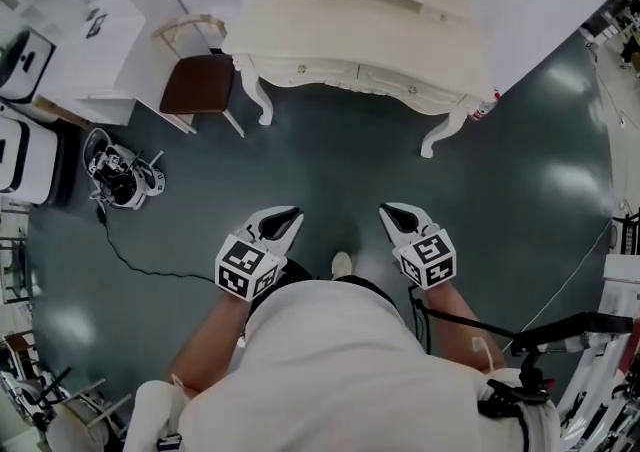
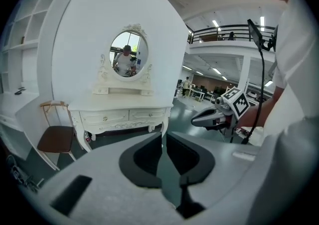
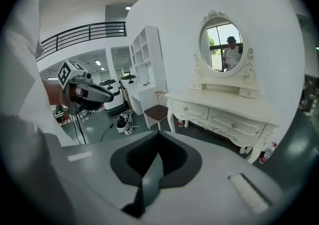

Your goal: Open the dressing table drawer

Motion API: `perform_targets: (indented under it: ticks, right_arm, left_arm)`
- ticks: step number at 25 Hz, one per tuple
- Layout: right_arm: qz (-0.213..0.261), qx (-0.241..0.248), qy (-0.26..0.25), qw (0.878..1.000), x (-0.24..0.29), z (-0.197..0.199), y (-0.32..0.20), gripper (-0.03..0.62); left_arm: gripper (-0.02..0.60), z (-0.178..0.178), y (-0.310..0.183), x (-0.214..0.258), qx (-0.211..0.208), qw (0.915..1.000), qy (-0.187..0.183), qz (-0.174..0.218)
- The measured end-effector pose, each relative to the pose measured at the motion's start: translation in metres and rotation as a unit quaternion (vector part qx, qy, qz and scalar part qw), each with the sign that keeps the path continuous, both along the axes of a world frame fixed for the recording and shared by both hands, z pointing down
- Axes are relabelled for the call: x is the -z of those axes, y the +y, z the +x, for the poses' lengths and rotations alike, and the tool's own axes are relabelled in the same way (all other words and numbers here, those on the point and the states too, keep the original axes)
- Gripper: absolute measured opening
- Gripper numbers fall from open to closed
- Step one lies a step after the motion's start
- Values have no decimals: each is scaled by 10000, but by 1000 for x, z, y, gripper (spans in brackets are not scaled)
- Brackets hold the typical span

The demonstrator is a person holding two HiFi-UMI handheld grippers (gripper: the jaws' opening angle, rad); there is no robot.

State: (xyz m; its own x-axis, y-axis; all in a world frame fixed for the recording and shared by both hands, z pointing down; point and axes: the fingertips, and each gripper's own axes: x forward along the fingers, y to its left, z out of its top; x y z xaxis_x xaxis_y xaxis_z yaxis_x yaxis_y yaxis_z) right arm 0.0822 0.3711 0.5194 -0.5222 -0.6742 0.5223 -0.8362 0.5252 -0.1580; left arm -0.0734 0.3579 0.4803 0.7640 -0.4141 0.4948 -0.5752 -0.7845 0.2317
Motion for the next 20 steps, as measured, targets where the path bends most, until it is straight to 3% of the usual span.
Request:
perform_targets:
  ticks: [10, 20]
  right_arm:
    - [-184, -346, -104, 9992, -22, 3, -125, 2]
    - [-47, -1104, 94, 9938, 13, -5, -291, 2]
  left_arm:
    - [26, -7, -148, -22, 139, 9998, 72, -116]
    - [46, -15, -350, -31, -453, 9989, -70, -2]
